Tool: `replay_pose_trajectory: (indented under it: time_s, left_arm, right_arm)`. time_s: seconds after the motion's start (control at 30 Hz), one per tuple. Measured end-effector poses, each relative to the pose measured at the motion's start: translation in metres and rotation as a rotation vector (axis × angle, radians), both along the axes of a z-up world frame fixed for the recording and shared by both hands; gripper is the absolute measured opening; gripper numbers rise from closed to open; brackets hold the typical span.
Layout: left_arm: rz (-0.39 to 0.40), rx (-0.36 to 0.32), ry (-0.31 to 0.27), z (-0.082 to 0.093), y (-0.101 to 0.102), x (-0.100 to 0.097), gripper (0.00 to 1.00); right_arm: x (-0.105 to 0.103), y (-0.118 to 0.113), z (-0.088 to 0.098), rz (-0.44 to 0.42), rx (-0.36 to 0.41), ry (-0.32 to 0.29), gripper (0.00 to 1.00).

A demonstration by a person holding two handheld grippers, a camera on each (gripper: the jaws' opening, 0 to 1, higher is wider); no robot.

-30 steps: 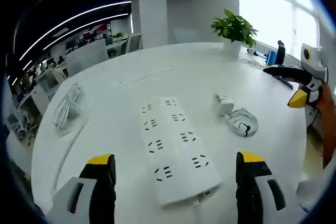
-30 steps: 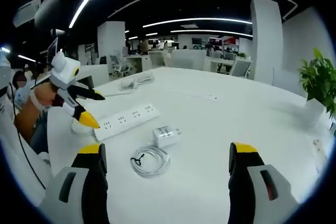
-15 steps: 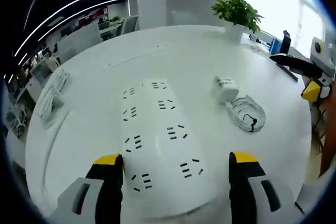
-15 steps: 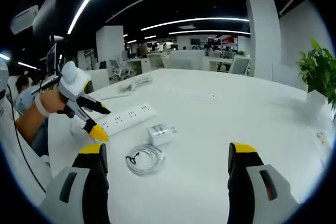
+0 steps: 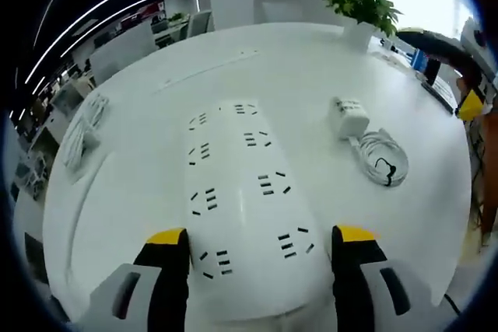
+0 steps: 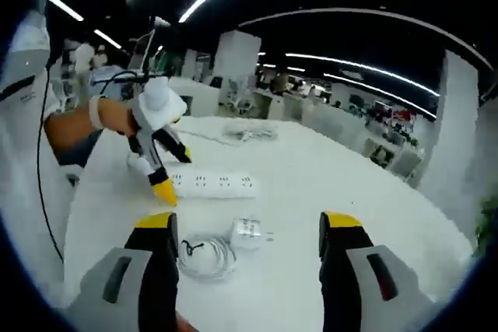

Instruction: Straighten the power strip on the desk, plug the charger into it

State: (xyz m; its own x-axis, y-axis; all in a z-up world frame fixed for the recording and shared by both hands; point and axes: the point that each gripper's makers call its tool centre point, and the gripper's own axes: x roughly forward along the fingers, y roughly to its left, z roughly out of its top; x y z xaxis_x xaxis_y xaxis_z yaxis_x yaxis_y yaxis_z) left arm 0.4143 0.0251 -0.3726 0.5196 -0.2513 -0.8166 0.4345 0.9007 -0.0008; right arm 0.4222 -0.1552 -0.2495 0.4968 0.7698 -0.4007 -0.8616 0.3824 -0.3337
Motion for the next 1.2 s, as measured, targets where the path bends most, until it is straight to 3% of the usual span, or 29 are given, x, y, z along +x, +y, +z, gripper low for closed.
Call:
replay_pose_trajectory:
  time_s: [0.1,0.3,0.47,0.57,0.67,0.83,0.93,1.1,1.2]
  left_arm:
    - [0.001,-0.001,-0.002,0.0,-0.004,-0.005,0.75]
    - [-0.001,-0.008,-0.007,0.001,-0.009,-0.01,0.76]
    - [0.008,-0.044,-0.012,-0.003,0.002,0.002,0.77]
    - [0.009,-0.051,-0.02,-0.004,0.0,0.001,0.77]
    - [0.008,-0.053,-0.022,-0.003,-0.004,-0.003,0.77]
    - [0.001,-0.054,-0.022,-0.003,-0.006,-0.005,0.77]
    - [-0.002,-0.055,-0.023,-0.004,-0.006,-0.003,0.77]
    - [0.0,-0.056,-0.025,-0.004,-0.006,-0.002,0.77]
    - [0.0,-0.057,-0.025,-0.003,-0.006,-0.002,0.77]
  right_arm:
    - [0.005,0.029,-0.002,0.181,-0.148,-0.087,0.79]
    - [0.027,0.069,-0.015,0.381,-0.4,-0.167,0.79]
    - [0.06,0.1,-0.029,0.496,-0.545,-0.14,0.79]
    - [0.076,0.109,-0.044,0.492,-0.628,-0.066,0.82]
    - [0.091,0.123,-0.059,0.535,-0.725,-0.089,0.81]
    - [0.093,0.144,-0.075,0.685,-0.868,-0.11,0.82]
    - [0.096,0.157,-0.081,0.781,-0.919,-0.158,0.83]
    - [0.097,0.166,-0.094,0.843,-0.989,-0.138,0.8]
    - [0.102,0.164,-0.105,0.871,-1.069,-0.143,0.78]
